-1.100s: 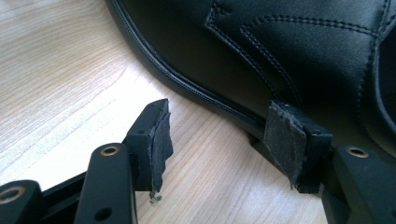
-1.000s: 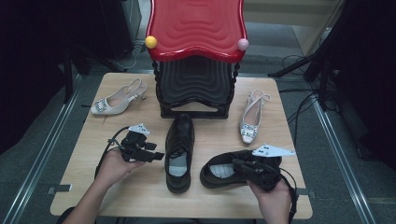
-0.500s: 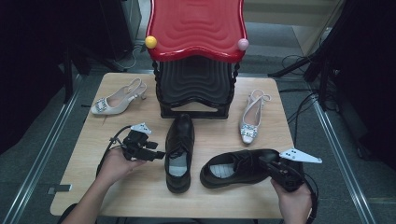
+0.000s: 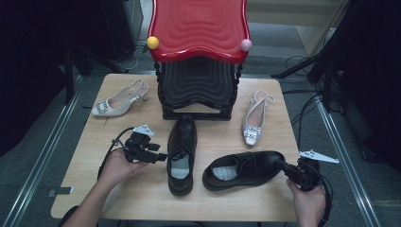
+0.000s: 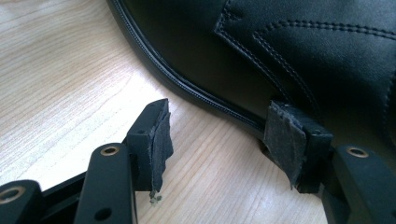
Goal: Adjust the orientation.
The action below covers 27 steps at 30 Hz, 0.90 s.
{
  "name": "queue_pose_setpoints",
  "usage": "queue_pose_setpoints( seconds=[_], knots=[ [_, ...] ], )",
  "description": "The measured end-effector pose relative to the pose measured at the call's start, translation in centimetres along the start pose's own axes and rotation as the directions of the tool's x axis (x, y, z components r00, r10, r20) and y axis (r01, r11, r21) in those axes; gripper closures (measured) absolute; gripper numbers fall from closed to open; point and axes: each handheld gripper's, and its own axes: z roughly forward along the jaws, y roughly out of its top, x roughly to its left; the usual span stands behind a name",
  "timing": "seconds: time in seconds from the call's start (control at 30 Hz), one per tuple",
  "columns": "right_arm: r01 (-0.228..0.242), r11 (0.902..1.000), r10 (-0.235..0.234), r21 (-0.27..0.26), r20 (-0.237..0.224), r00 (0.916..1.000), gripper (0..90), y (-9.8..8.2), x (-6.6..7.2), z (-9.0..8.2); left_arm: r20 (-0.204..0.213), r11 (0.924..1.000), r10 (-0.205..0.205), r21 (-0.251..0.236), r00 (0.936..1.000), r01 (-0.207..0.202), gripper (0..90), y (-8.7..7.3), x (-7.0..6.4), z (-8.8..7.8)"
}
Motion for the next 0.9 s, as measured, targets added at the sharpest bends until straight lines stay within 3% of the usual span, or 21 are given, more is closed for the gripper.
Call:
queue_pose_setpoints(
  seconds=[0.23,0.67,0.73,0.8,0.9],
  knots=[
    [-0.006,1.0000,0.006,-0.006,-0.028,0.9996,90.0,0.1,-0.5,0.5,-0.007,1.0000,0.006,0.005,1.0000,-0.006,40.8,0.0,-0.2,-0.1],
    [0.024,0.9997,-0.024,-0.010,-0.024,0.9994,90.0,1.3,0.2,2.0,-0.007,1.0000,0.001,-0.001,1.0000,-0.001,40.6,-0.5,-0.3,-0.2],
    [0.016,0.9999,-0.016,-0.004,-0.058,0.9982,90.0,1.5,0.3,2.3,-0.008,1.0000,-0.002,-0.005,1.0000,0.002,40.6,-0.5,-0.4,-0.2],
    [0.014,0.9999,-0.014,-0.005,-0.087,0.9961,90.0,1.7,0.6,2.8,-0.012,1.0000,-0.003,-0.005,0.9999,0.003,40.6,-0.5,-0.4,-0.3],
    [0.039,0.9992,-0.039,-0.004,-0.078,0.9962,90.0,2.0,1.6,3.3,-0.012,1.0000,-0.001,-0.001,0.9999,0.001,40.6,-0.5,-0.3,-0.3]
  ],
)
